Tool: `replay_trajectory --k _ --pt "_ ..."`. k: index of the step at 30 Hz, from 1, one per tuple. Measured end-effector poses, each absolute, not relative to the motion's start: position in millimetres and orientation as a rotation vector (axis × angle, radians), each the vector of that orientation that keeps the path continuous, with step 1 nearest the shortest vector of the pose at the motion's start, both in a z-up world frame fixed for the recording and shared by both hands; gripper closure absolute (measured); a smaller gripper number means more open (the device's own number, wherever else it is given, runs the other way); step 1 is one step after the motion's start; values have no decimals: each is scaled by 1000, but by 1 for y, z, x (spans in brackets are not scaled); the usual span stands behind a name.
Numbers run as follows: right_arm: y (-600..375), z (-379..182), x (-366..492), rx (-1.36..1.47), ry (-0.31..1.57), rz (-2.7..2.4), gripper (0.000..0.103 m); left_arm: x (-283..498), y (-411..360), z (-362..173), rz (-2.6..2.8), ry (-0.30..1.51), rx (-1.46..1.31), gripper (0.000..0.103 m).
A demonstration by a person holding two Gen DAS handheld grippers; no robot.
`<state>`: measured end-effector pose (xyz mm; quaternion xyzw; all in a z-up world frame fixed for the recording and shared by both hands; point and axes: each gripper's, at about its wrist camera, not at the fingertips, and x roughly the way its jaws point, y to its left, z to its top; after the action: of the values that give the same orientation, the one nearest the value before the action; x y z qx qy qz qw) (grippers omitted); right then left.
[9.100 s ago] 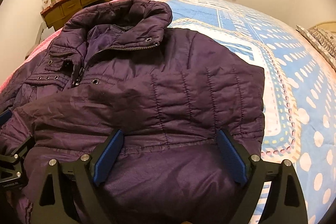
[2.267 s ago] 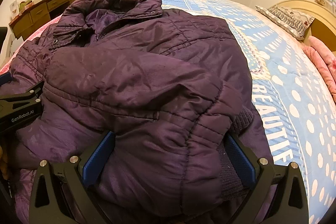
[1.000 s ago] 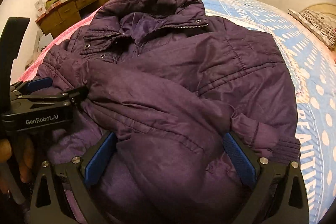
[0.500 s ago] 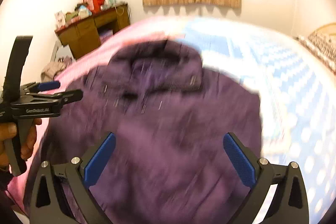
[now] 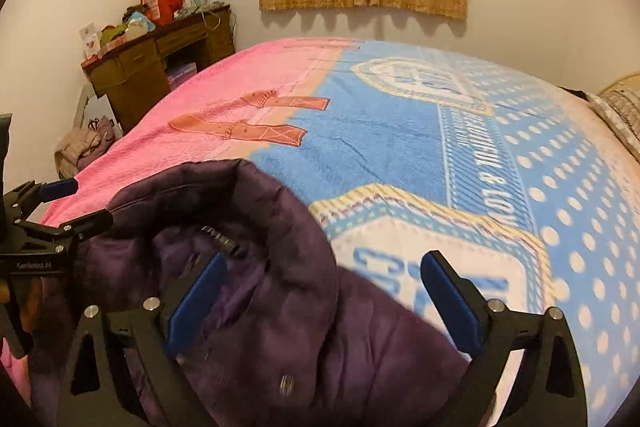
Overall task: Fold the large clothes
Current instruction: 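Grasp the jacket edge with both grippers and lift it, then carry the held jacket edge over the jacket body with both grippers, release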
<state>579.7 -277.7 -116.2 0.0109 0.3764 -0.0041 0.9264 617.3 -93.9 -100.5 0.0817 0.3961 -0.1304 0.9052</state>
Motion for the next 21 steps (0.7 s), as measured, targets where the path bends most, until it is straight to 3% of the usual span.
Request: replay_trajectory --k 2,5,7,9,10,12,15,21 --pt "-276 -123 596 20 800 20 11 627 -100 -104 -282 834 181 0" --pt "-276 -136 619 27 855 70 24 637 -109 -112 -286 849 204 9" --pt "-273 -145 630 8 896 80 61 639 -113 -117 -296 853 214 19" --pt "-270 -150 632 -13 908 96 74 637 -117 -120 -323 849 236 44" --pt "-268 -151 631 -27 904 99 81 636 -119 -120 -335 845 252 51" --pt "-267 -148 626 -45 881 103 86 631 -121 -119 -356 832 272 80" --pt "-266 -139 616 -54 852 97 89 621 -118 -109 -376 790 284 87" --pt "-260 -120 585 -125 808 104 91 591 -109 -84 -402 714 331 89"
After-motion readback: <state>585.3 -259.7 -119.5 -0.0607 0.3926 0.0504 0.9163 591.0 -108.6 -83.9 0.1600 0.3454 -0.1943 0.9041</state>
